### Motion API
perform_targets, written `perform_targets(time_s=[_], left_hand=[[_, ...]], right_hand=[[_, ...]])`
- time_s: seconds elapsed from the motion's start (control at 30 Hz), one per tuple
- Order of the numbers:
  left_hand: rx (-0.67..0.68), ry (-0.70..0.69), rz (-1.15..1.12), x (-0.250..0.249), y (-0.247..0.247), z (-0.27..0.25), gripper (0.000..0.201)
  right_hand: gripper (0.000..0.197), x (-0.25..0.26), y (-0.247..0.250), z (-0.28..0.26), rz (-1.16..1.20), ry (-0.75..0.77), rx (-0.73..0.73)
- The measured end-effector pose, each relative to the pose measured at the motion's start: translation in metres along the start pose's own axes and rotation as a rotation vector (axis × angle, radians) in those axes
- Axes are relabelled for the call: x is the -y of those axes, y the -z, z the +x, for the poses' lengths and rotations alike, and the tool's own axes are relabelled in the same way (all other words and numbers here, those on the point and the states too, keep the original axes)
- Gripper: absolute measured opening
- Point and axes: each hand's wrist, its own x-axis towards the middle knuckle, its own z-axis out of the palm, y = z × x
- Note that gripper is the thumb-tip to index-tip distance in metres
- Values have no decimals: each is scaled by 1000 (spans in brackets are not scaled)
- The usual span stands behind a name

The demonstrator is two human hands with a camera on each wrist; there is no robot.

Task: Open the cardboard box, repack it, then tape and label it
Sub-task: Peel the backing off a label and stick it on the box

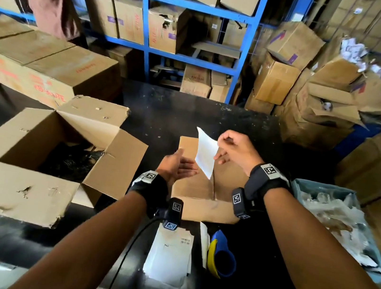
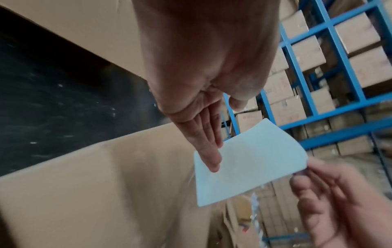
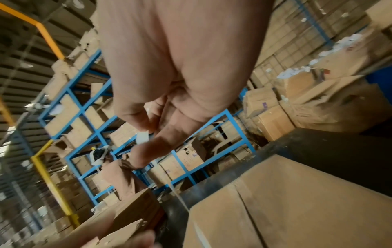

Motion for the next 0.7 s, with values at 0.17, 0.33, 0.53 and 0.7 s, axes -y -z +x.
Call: perform_targets(time_s=[0.17, 0.33, 0.53, 0.7], left_hand=[[117, 66, -36, -46, 8, 17, 96], [85, 15, -163, -56, 30, 37, 66], [-19, -248, 13, -60, 34, 35, 30], [-72, -397, 5, -72, 38, 33, 16]], right_hand=[[7, 21, -6, 5, -107, 143, 178], [2, 21, -12, 2, -358, 222, 301], [32, 6, -15, -5, -566, 138, 273], [40, -17, -13, -2, -423, 169, 130]])
